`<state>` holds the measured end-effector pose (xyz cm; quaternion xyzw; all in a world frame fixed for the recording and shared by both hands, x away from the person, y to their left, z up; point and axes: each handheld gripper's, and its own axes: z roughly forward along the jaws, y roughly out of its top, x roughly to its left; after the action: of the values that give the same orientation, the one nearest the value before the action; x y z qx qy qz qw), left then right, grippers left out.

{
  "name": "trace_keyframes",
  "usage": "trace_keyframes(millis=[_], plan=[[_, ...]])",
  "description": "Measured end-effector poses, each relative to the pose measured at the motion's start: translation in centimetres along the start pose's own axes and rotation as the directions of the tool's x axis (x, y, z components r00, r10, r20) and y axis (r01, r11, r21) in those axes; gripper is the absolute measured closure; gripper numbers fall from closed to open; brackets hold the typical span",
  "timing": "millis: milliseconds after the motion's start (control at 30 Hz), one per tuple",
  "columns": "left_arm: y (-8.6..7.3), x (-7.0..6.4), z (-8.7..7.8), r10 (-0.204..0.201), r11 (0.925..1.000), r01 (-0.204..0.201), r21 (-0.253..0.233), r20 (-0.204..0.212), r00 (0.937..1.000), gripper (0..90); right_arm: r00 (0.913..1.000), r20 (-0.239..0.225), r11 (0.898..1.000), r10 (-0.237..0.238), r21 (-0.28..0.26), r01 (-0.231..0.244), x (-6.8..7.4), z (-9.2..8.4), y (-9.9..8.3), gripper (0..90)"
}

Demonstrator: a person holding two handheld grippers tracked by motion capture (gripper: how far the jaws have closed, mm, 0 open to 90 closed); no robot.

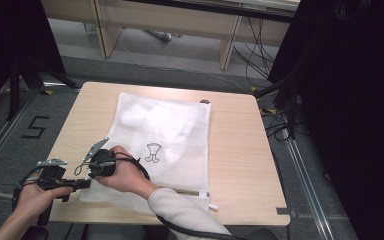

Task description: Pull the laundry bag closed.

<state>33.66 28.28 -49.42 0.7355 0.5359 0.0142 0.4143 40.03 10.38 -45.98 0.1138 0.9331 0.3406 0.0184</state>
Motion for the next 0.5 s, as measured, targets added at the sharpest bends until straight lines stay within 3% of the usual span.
trace_keyframes(millis=[133,267,500], plan=[[0.0,0.0,-0.2,-0.022,0.9995,0.022,-0.022,0.002,0.9998,86.5,1.0,-0.001,1.0,0.006,0.012,-0.006,-0.1,0.0,-0.2,82.4],[0.0,0.1,-0.3,-0.039,0.9991,0.039,-0.012,0.013,0.9991,86.6,0.9999,0.005,1.0,0.01,0.017,-0.01,-0.2,0.2,-0.7,82.5],[0.1,-0.2,-0.4,-0.023,0.9997,0.023,-0.011,0.001,0.9997,86.8,0.9997,-0.015,1.0,0.018,0.012,-0.017,-0.1,0.1,-1.1,82.5]])
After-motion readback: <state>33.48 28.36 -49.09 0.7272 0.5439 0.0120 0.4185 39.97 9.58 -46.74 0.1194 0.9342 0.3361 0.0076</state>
